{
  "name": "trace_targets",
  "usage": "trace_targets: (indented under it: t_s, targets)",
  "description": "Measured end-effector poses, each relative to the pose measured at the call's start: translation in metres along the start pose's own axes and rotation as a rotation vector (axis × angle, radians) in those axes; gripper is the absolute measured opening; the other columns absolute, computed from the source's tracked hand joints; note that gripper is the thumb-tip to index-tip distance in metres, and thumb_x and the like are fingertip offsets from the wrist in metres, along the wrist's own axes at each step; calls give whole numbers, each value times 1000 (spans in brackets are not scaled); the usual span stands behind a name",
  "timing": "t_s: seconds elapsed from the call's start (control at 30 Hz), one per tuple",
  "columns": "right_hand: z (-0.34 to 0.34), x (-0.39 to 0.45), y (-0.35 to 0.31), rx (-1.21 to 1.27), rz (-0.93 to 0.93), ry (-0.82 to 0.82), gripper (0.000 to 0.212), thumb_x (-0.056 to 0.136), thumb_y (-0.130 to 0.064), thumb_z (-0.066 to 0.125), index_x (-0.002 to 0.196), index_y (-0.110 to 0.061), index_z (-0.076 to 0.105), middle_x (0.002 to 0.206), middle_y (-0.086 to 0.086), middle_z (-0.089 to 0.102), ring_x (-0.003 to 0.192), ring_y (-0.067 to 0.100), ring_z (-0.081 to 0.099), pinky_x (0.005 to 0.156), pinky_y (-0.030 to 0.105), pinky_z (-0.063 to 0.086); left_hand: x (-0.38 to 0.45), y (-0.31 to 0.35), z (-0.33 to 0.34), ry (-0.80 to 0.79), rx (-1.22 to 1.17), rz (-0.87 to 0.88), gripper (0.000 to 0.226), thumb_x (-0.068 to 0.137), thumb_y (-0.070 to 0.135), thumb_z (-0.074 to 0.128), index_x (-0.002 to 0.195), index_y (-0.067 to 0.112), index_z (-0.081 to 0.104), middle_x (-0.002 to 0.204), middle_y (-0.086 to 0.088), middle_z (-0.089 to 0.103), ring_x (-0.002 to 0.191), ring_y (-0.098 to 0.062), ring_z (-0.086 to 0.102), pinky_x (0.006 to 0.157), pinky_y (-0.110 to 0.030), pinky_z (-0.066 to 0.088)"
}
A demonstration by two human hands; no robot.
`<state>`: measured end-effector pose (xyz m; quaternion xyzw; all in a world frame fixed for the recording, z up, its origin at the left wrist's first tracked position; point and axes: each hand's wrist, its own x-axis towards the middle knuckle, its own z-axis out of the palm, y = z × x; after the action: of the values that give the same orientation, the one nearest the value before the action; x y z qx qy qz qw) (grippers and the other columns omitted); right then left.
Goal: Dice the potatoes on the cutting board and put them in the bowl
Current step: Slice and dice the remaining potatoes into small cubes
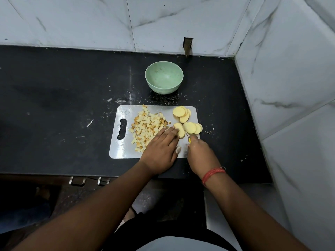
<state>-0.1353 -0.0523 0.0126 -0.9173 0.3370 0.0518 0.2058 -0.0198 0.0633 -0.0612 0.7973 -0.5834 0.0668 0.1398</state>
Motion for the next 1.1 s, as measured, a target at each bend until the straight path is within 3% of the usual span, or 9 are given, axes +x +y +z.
trace_targets:
  t_s: [0.17, 0.3, 0.4, 0.57, 0.67, 0.77, 0.87, 1.0, 1.1]
  targets:
    - [0, -1, -8, -28, 36, -52, 33, 95, -4, 42, 128, -8, 42, 112, 16, 62, 97, 35, 63, 71, 36, 47, 1, 1, -1, -36, -5, 18, 53, 108, 38, 37, 139, 0, 58, 150, -15, 51, 144, -30, 43, 127, -45, 20]
    - [-3, 1, -19, -55, 115, -161, 32, 93, 0, 38, 126, -2, 37, 116, 19, 62, 105, 36, 62, 72, 34, 41, 0, 0, 1, -67, -13, 16, 57, 107, 39, 32, 142, 1, 56, 152, -16, 51, 146, -30, 41, 128, -46, 18]
    - [-4, 6, -28, -62, 157, -221, 33, 95, -3, 40, 127, 1, 36, 121, 18, 61, 110, 32, 62, 79, 34, 45, 1, -2, 2, -84, -25, 22, 59, 105, 38, 30, 143, 1, 55, 152, -16, 51, 147, -30, 40, 127, -47, 19]
    - [-3, 27, -38, -168, 272, -391, 72, 92, -10, 58, 146, 4, 13, 141, 18, 48, 127, 30, 52, 103, 39, 44, 1, -2, 3, -49, -36, 35, 54, 104, 34, 38, 141, 0, 57, 149, -16, 53, 145, -31, 42, 128, -45, 17]
    - [-8, 27, -38, -326, 176, -424, 70, 95, -10, 54, 149, 3, 11, 143, 15, 46, 128, 28, 51, 105, 37, 42, 2, -1, 1, -47, -16, 30, 55, 105, 35, 34, 140, 0, 58, 149, -17, 54, 145, -31, 43, 128, -45, 16]
    - [-16, 24, -38, -487, -30, -454, 53, 102, -18, 42, 150, -4, 24, 142, 9, 45, 130, 27, 47, 109, 36, 35, 1, 0, 1, -65, 7, 30, 55, 105, 34, 33, 141, 0, 57, 150, -17, 53, 145, -31, 42, 129, -44, 13]
    - [-12, 24, -39, -473, 61, -506, 65, 99, -19, 51, 151, -2, 15, 144, 8, 46, 131, 24, 47, 107, 35, 35, 1, -1, 1, -86, 34, 43, 56, 106, 35, 31, 143, 1, 55, 151, -17, 51, 146, -31, 40, 129, -45, 14]
    - [-3, 13, -25, -178, 176, -345, 55, 93, -2, 50, 141, 5, 24, 125, 20, 58, 112, 31, 61, 85, 37, 47, 2, 0, 1, -83, 60, 40, 55, 108, 34, 29, 142, -1, 56, 150, -18, 52, 145, -32, 42, 128, -47, 18]
    - [0, 2, -16, -143, 195, -370, 50, 91, -1, 49, 136, 5, 28, 120, 21, 60, 106, 31, 62, 77, 35, 45, 2, 1, 0, -72, 76, 45, 52, 109, 32, 32, 140, -1, 57, 147, -18, 54, 143, -32, 44, 127, -47, 20]
